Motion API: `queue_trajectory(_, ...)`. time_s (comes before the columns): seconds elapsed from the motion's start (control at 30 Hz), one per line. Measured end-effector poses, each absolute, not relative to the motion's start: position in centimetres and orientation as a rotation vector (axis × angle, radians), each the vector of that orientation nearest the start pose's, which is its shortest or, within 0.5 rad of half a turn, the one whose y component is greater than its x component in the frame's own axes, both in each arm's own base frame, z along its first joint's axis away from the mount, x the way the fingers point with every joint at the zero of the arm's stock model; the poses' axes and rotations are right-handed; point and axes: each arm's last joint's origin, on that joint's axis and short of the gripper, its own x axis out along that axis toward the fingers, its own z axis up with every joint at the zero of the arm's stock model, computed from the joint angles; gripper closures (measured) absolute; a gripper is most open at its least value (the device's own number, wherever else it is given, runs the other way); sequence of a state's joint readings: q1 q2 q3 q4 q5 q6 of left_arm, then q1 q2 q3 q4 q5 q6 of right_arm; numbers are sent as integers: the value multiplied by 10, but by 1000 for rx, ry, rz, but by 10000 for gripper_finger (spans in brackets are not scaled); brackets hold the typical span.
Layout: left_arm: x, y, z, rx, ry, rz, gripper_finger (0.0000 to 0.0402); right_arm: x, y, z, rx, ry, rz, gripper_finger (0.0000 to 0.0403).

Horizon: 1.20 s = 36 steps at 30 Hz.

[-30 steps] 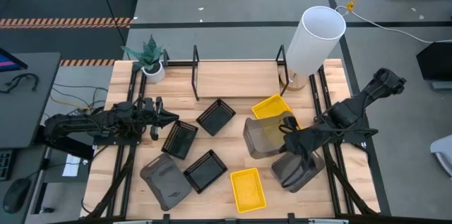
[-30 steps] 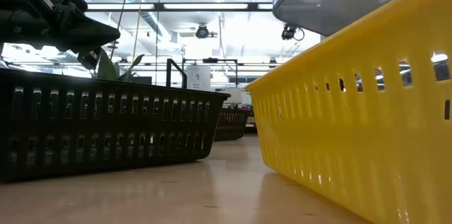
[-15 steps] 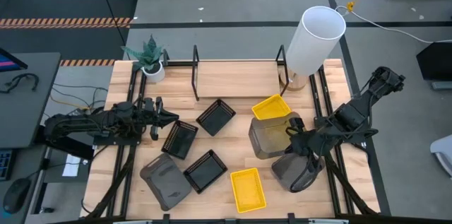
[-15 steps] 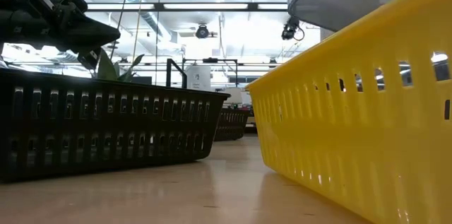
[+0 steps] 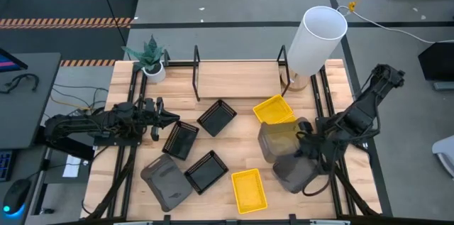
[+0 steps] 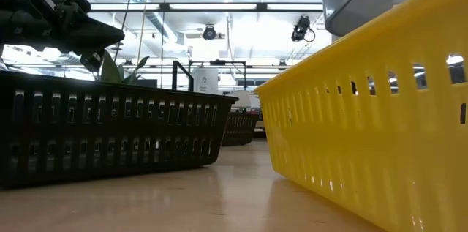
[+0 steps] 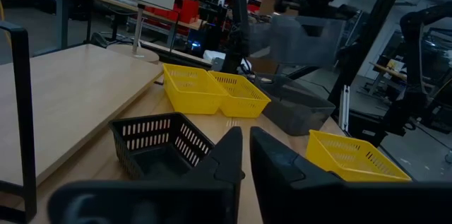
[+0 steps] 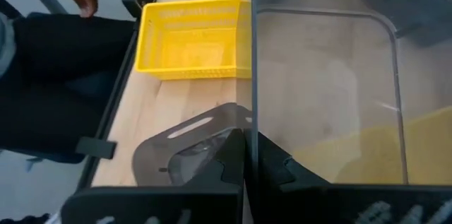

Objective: Stack baskets on shelf by color
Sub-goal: Stack the middle black transparent bin on the right black transparent bin

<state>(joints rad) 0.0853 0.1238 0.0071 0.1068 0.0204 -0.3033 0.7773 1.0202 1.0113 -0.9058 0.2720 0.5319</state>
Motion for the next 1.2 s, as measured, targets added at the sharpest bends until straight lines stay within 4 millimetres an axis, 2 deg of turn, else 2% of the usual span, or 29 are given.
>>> queue_trajectory(0.5,105,8,166,-304,0,66,371,125,139,311,18,904,352,394)
queue_trajectory(1.2,105,8,166,-304,0,66,365,122,142,310,24,918,382,394)
